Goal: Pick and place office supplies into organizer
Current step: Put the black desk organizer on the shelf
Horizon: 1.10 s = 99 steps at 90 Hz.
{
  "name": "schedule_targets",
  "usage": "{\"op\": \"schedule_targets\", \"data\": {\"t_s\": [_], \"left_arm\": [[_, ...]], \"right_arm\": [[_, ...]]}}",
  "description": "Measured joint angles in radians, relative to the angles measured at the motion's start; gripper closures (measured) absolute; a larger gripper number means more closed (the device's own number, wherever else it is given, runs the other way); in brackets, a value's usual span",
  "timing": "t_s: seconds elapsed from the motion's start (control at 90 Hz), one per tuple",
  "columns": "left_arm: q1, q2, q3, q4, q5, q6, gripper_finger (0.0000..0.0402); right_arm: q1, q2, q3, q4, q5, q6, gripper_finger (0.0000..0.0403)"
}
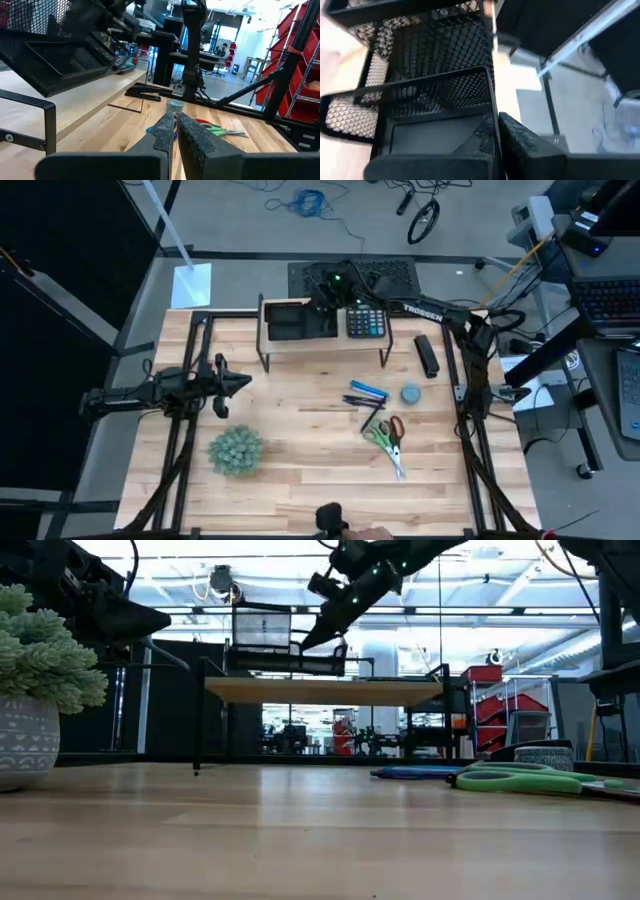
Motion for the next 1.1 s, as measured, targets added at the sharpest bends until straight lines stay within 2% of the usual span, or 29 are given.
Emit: {"op": "schedule_targets", "data": {"t_s": [0.267, 0.822, 1.1], "left_arm": [[0.0, 0.0, 0.0, -0.002, -0.006, 0.0, 0.0391], [0.0, 0.0, 0.0, -0.003, -0.007, 0.0, 0.0391], [0.0, 0.0, 0.0, -0.004, -0.007, 0.0, 0.0391]], "right_arm": [[-0.048, 0.035, 0.0, -0.016, -0.008, 0.055, 0.0403], [-0.05, 0.037, 0.0, 0.045, 0.005, -0.082, 0.0402], [-0.05, 0.045, 0.0, 0.049, 0.03, -0.095, 0.036]]}}
